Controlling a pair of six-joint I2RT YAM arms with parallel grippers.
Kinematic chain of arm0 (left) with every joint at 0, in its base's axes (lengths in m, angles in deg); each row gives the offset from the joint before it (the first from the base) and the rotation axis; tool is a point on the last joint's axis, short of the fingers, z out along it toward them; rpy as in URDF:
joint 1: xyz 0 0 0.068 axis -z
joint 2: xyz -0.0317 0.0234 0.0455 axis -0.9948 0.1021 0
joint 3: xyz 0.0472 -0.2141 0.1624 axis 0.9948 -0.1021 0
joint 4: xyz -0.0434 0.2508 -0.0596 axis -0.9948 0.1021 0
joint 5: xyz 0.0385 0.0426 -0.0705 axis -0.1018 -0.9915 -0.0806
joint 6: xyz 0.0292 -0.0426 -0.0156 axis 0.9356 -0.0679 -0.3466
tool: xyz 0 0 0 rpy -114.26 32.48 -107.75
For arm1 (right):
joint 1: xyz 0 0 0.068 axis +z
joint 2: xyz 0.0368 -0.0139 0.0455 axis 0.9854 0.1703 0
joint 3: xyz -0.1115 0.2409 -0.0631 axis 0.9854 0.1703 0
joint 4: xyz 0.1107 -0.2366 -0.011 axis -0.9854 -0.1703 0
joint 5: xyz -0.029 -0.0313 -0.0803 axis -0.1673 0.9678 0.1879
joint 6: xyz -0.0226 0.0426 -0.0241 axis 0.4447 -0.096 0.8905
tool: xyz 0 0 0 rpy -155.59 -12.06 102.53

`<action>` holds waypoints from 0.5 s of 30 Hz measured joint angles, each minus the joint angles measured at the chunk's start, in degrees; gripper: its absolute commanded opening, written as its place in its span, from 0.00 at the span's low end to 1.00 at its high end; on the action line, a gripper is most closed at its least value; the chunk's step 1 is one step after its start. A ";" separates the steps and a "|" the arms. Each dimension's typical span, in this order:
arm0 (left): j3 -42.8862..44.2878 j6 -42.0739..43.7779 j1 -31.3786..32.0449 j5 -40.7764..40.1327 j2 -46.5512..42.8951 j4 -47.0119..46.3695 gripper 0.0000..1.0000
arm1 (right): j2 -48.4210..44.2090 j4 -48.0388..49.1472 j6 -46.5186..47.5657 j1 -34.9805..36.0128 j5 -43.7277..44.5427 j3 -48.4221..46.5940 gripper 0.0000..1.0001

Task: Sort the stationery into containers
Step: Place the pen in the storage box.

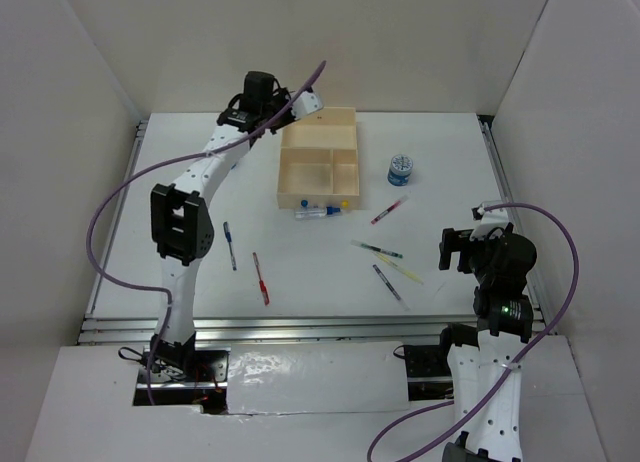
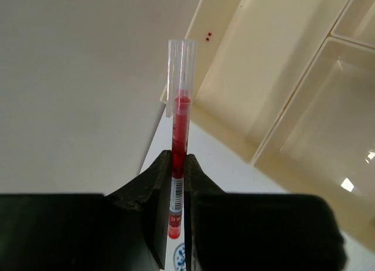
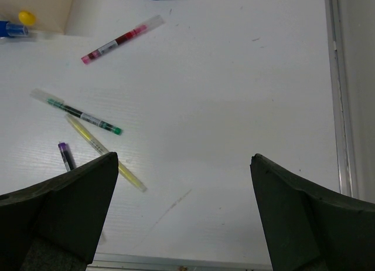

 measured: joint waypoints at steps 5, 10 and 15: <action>0.24 0.46 1.90 -0.74 5.60 -5.68 0.00 | 0.07 0.02 0.00 0.00 0.02 0.00 1.00; 0.24 1.70 2.62 -0.61 10.95 -10.84 0.00 | 0.74 0.02 0.00 0.00 0.07 -0.02 1.00; 2.23 1.95 2.93 0.11 14.99 -14.12 0.00 | 1.20 0.00 0.00 -0.02 0.11 -0.04 1.00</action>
